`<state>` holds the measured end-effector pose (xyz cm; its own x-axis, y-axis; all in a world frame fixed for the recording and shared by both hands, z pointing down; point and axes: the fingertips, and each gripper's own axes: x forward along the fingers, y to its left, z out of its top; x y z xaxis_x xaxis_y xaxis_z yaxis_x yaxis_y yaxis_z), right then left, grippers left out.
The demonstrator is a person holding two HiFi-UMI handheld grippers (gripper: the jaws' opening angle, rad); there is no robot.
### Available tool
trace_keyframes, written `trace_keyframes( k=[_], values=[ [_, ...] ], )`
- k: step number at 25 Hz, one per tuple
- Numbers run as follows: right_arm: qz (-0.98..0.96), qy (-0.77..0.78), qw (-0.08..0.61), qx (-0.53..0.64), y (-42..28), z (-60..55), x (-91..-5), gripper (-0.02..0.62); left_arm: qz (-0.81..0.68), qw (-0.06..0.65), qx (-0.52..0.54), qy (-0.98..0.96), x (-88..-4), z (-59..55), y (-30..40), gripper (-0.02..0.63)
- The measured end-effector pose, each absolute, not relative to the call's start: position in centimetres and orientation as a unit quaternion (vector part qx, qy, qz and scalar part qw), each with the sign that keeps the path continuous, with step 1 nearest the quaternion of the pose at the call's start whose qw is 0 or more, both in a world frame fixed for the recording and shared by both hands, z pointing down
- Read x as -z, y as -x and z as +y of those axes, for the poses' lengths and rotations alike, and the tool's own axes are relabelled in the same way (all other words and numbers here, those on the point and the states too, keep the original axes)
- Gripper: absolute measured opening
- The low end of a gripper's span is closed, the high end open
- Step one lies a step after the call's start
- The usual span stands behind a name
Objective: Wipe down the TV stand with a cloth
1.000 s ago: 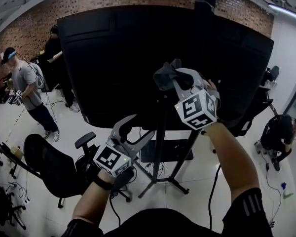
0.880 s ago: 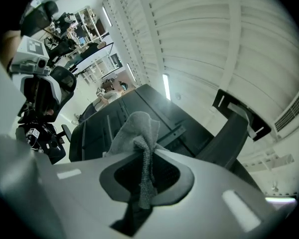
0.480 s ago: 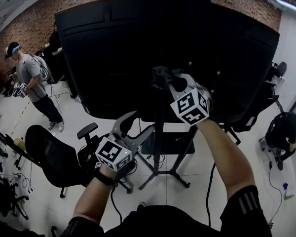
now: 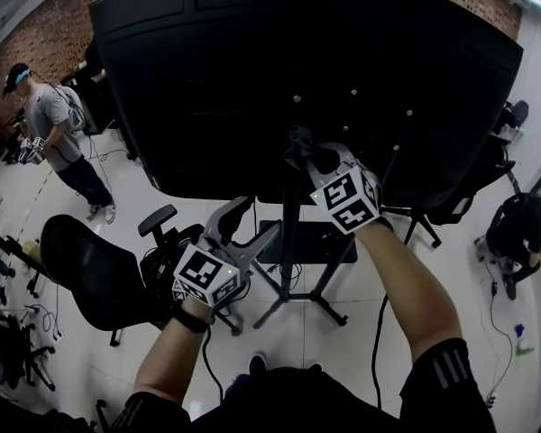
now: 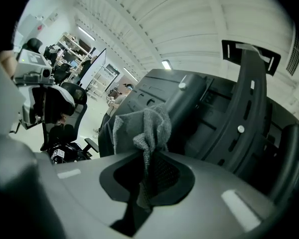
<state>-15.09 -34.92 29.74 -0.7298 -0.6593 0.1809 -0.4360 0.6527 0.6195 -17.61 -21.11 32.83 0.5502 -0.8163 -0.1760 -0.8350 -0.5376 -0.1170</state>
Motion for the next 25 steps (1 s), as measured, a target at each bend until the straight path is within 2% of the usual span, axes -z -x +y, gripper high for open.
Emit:
trace_keyframes(
  k=[8, 25],
  values=[
    [-0.882, -0.294, 0.231, 0.287, 16.1, -34.7, -35.6, 0.031, 0.466, 0.063, -0.042, 0.882, -36.4, -22.8, 17.8, 0.296],
    [-0.903, -0.284, 0.276, 0.169, 16.2, -34.3, -52.3, 0.046, 0.447, -0.043, 0.016, 0.893, -49.4, -24.6, 17.0, 0.296]
  ],
)
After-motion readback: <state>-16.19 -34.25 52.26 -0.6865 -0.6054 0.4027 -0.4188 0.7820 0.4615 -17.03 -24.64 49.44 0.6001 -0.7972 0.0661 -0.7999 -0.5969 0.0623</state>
